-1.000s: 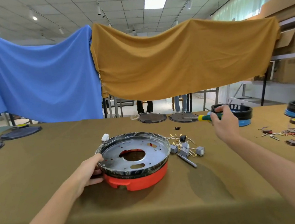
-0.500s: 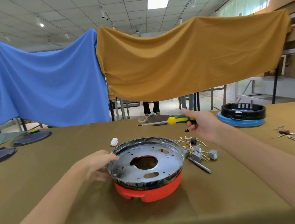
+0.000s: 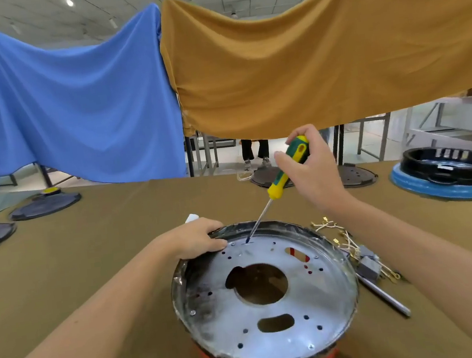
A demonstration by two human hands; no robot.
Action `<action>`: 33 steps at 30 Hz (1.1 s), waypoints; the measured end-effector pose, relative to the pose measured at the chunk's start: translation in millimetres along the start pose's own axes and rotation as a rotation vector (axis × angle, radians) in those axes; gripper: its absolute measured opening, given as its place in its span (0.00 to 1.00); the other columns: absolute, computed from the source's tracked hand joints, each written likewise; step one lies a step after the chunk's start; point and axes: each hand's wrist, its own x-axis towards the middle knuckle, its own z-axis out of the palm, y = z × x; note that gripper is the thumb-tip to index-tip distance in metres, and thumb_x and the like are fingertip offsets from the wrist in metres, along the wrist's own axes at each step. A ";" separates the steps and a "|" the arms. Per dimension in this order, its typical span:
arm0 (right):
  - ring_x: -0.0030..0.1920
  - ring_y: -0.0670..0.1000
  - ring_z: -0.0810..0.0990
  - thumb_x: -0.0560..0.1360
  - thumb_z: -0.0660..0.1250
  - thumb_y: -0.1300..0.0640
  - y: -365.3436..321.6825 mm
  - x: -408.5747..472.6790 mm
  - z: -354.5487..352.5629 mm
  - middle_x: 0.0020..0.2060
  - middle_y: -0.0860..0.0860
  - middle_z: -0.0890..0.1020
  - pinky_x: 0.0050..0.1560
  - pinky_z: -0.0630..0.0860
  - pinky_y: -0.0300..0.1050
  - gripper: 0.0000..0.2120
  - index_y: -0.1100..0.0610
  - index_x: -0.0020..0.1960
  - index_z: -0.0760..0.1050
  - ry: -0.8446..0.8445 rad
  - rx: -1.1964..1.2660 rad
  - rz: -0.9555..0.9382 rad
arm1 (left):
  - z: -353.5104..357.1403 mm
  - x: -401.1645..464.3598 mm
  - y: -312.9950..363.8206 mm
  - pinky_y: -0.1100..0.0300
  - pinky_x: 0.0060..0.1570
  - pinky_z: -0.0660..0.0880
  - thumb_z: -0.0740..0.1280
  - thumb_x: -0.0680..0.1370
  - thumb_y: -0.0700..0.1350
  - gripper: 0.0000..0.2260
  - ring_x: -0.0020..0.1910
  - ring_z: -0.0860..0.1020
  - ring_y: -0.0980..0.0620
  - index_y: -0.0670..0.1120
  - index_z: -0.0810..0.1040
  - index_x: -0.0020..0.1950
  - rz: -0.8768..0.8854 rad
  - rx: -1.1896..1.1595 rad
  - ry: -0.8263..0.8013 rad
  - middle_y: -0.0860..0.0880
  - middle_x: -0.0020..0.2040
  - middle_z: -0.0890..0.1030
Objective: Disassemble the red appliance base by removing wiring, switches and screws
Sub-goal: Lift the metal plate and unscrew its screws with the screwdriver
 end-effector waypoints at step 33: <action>0.27 0.42 0.67 0.78 0.67 0.60 -10.9 15.0 39.9 0.31 0.49 0.69 0.28 0.70 0.38 0.09 0.58 0.52 0.66 -0.192 -0.098 -0.145 | 15.9 -7.9 4.1 0.62 0.32 0.66 0.63 0.81 0.50 0.10 0.32 0.70 0.54 0.43 0.75 0.53 -0.164 -0.072 0.132 0.49 0.55 0.70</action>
